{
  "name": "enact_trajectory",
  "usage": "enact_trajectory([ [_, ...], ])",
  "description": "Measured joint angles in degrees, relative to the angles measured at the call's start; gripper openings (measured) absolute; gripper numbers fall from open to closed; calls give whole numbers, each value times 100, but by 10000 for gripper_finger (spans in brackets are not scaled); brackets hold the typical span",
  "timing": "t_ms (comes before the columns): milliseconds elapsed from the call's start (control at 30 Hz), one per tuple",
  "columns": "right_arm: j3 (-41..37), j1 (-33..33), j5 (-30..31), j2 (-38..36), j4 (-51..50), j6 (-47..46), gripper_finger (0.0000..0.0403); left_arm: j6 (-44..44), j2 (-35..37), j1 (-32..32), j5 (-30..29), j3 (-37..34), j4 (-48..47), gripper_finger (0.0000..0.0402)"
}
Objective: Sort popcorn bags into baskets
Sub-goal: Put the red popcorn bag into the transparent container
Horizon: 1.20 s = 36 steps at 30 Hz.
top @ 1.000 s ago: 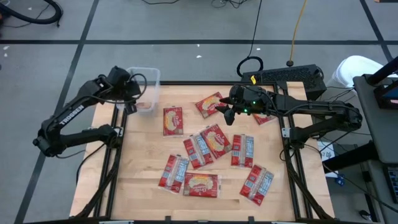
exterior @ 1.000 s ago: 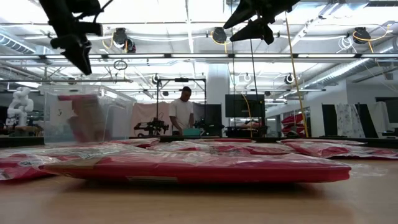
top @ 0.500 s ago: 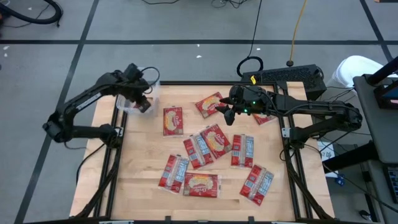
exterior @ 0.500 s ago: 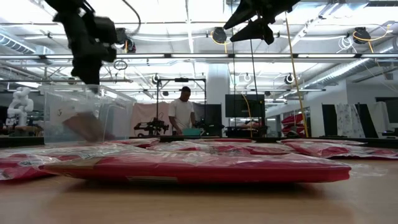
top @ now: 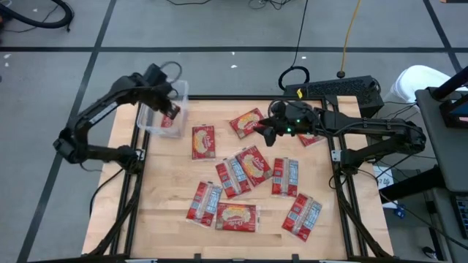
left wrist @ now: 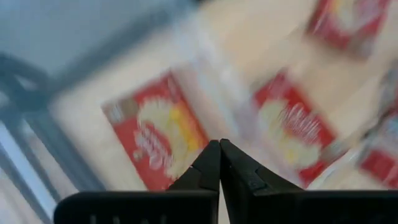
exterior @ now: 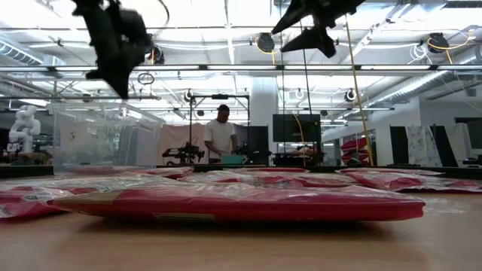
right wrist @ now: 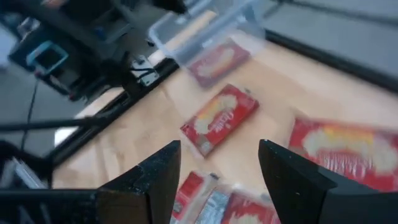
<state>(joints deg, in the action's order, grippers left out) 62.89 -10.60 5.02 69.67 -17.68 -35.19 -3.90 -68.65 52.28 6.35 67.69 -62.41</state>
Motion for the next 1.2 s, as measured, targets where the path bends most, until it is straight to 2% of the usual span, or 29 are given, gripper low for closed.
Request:
enact_trajectory([
  [200,0,-217,116,0,-802,-765,210,-327,479,-297,166,377,331,24],
  [367,0,-286,58,0,-1834,-1836,210,-881,838,-609,292,377,62,25],
  [633,0,-79,-669,0,-3165,-2937,210,-1045,1218,-1461,367,377,50,26],
  [800,0,268,-992,0,-3957,-3645,211,-1163,1196,-1909,365,373,53,26],
  [933,0,693,-1113,0,-4215,-4010,227,-1347,1163,-2283,351,370,62,26],
  [1067,-28,1174,-1112,0,-4240,-4356,253,-1548,1168,-2736,152,368,120,26],
  [1200,-389,1655,-1114,0,-3915,-4839,275,-1732,1166,-3164,-197,368,163,26],
])
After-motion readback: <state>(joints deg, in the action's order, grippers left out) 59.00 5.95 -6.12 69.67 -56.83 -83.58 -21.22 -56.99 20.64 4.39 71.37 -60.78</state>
